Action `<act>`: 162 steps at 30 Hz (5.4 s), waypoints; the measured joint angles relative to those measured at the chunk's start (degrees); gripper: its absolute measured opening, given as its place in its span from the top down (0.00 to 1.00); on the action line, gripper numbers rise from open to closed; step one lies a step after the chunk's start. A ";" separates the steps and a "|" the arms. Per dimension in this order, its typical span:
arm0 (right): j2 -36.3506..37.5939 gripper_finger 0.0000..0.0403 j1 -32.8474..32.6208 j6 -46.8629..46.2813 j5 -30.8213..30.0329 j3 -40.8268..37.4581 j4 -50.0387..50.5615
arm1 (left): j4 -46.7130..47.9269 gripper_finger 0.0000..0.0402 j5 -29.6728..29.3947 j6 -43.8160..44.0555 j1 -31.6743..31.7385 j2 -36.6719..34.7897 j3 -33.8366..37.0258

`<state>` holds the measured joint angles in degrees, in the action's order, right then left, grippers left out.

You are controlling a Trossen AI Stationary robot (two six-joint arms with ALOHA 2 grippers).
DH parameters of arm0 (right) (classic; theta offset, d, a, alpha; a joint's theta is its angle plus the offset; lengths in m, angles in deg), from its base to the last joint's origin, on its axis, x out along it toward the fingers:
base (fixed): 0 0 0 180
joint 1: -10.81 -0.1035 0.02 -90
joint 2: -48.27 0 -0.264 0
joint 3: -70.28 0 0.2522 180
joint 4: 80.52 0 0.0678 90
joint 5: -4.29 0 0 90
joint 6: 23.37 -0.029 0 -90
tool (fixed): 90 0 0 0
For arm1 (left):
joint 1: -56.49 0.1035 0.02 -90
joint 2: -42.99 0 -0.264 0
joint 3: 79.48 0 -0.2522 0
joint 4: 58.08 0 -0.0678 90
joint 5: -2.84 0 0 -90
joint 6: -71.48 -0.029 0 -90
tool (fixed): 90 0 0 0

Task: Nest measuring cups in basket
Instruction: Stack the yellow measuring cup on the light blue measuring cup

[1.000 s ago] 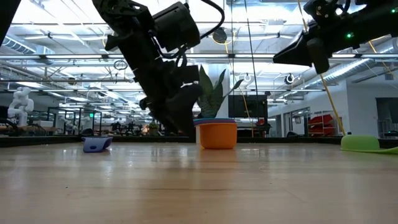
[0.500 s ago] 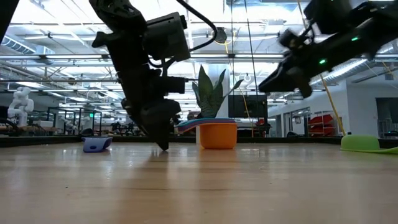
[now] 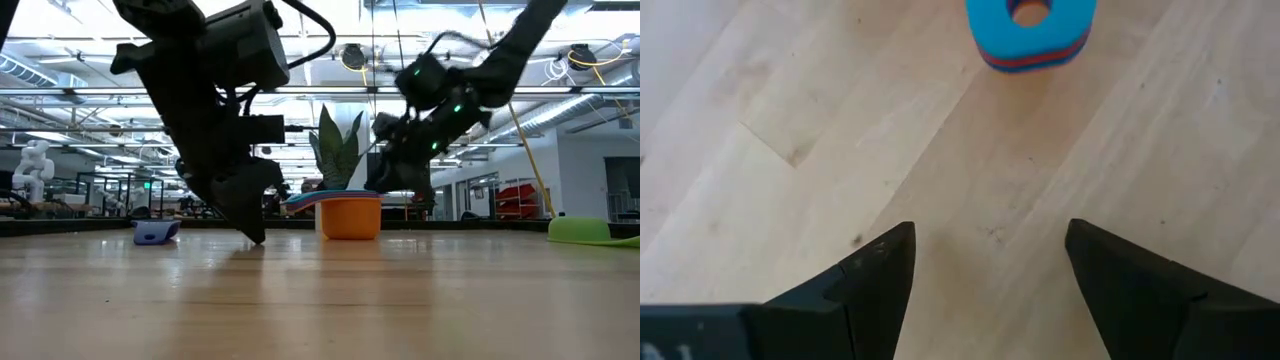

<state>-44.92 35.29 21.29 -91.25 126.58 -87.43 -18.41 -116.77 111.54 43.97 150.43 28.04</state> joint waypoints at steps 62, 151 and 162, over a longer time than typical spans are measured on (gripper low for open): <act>21.92 0.99 -7.80 -11.61 -1.98 -13.43 -10.98 | -11.97 0.34 -15.14 -3.67 -5.87 -11.13 0.04; 28.05 0.75 -21.36 -34.37 14.92 -22.50 -23.83 | -48.64 0.99 -21.47 -45.38 -7.23 -8.82 -3.10; 36.99 0.70 -26.48 -25.03 -1.05 -22.44 -15.91 | -2.85 0.98 -24.13 -3.20 -6.63 -12.18 -3.06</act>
<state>-7.94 8.81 -3.75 -92.30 104.14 -103.33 -21.25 -140.90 108.33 37.34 138.26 24.98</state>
